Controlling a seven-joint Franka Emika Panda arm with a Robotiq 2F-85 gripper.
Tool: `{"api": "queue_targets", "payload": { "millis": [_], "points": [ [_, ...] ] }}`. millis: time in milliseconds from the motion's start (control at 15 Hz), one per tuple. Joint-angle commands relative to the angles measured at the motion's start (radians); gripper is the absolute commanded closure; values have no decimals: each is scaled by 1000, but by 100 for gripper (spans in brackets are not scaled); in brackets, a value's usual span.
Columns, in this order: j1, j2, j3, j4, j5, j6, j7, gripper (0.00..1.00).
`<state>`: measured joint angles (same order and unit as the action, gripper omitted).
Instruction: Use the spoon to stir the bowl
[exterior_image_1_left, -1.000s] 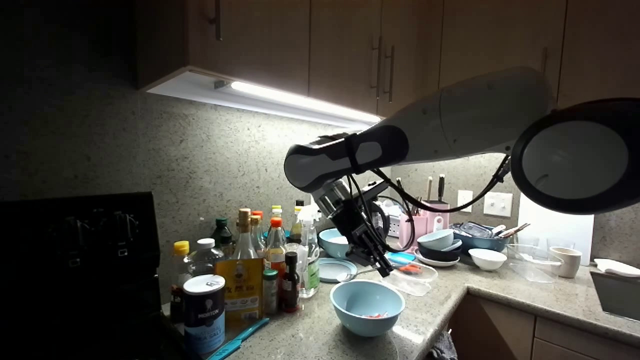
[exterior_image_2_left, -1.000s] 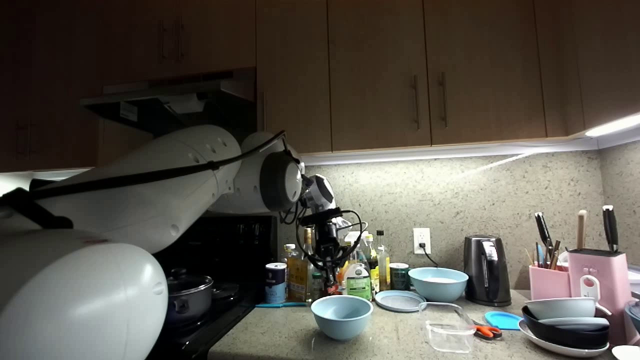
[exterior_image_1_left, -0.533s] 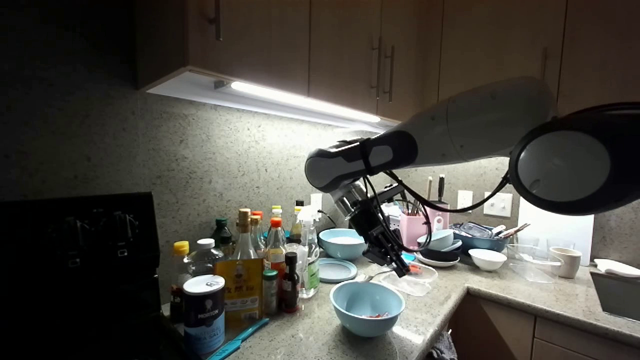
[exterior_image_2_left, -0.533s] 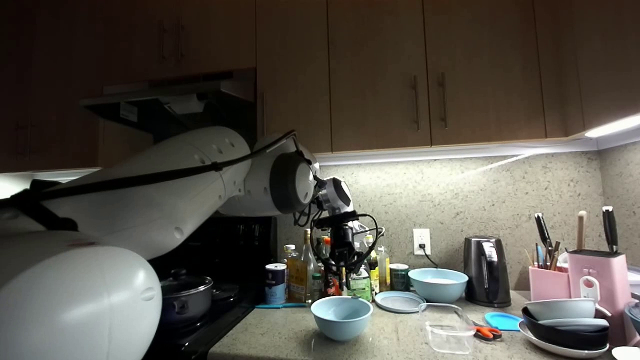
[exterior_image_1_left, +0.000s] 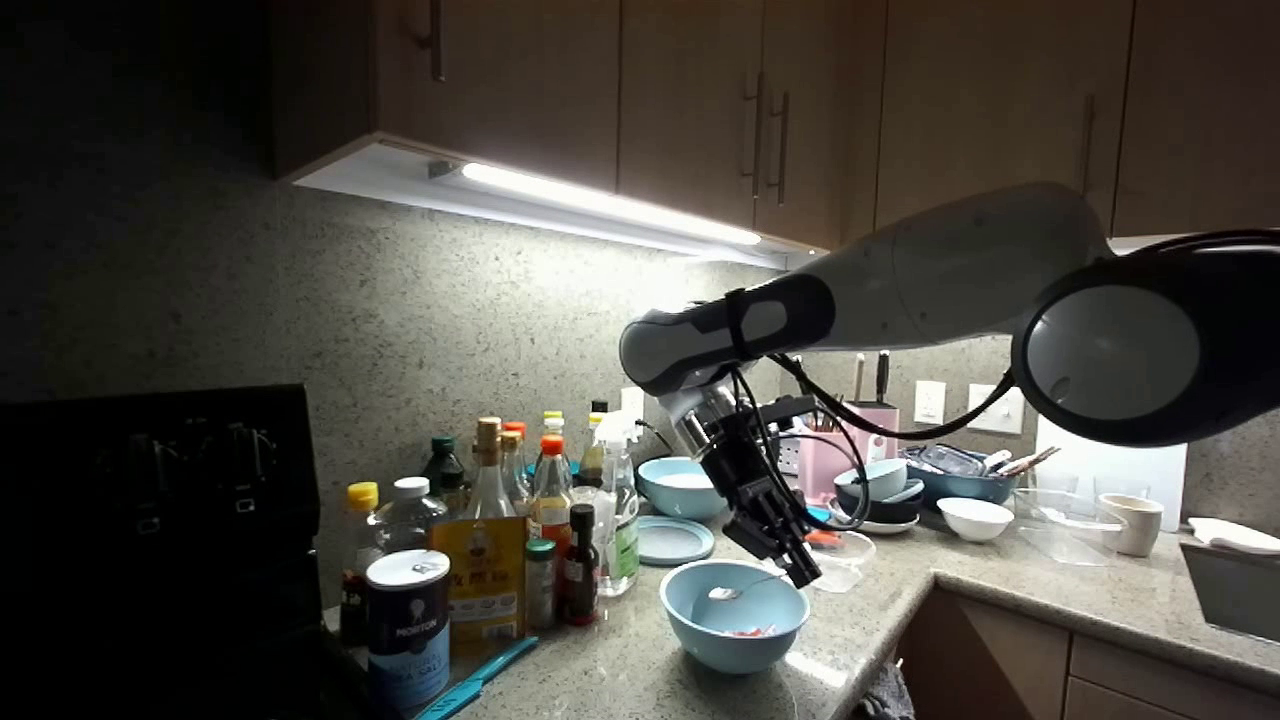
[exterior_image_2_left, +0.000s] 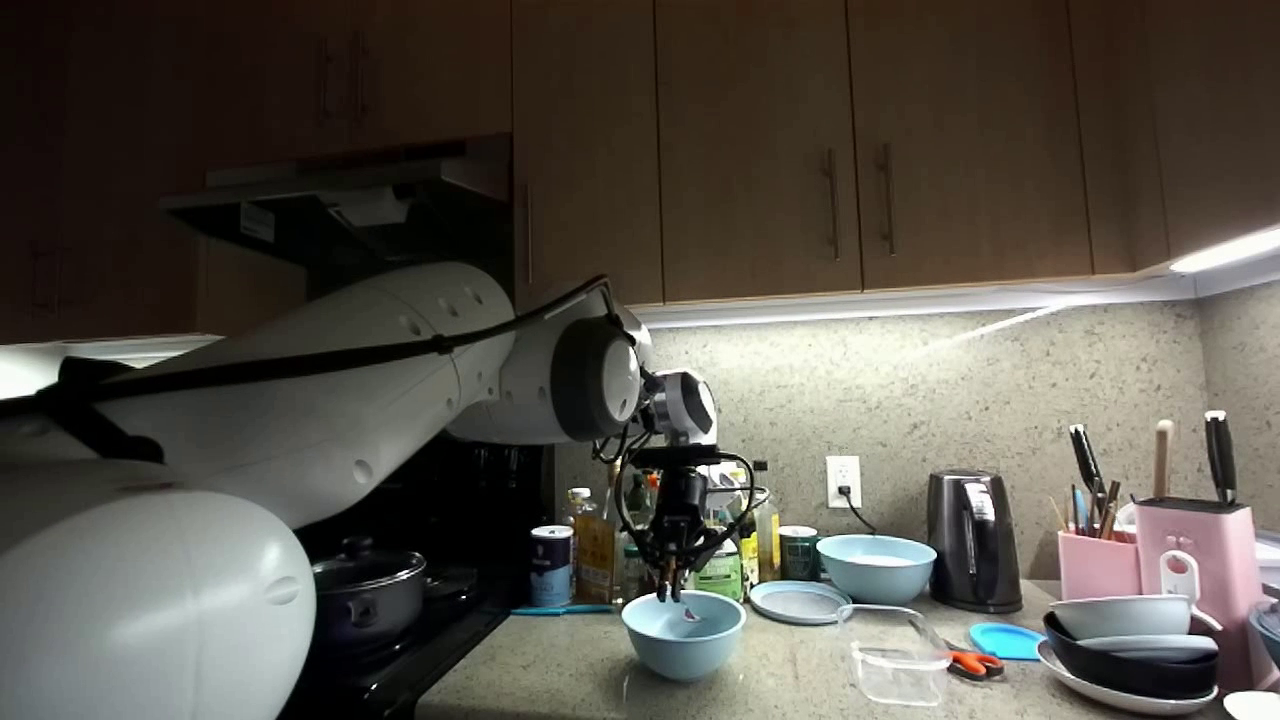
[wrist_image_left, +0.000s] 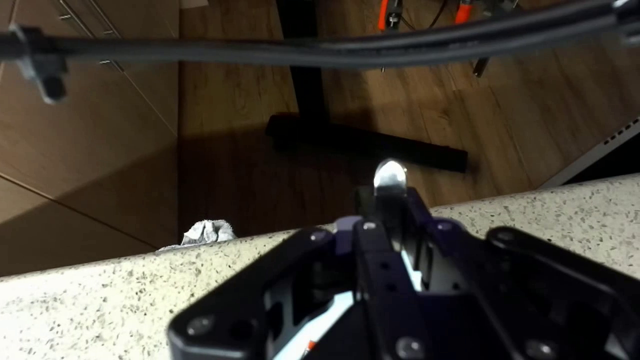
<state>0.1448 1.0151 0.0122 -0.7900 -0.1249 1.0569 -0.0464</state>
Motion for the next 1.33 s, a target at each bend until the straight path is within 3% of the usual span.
{"api": "queue_targets", "payload": {
  "millis": [0,67,600,933,1267],
  "points": [
    [0,0,1,1,0,0,0,85],
    [0,0,2,1,0,0,0,96],
    [-57,6,0,-69,45,-19,5,96],
    [-10,36,9,-66,3,7,-13,96],
    [81,49,-1,-27,-59,21,-18,96]
  ]
}}
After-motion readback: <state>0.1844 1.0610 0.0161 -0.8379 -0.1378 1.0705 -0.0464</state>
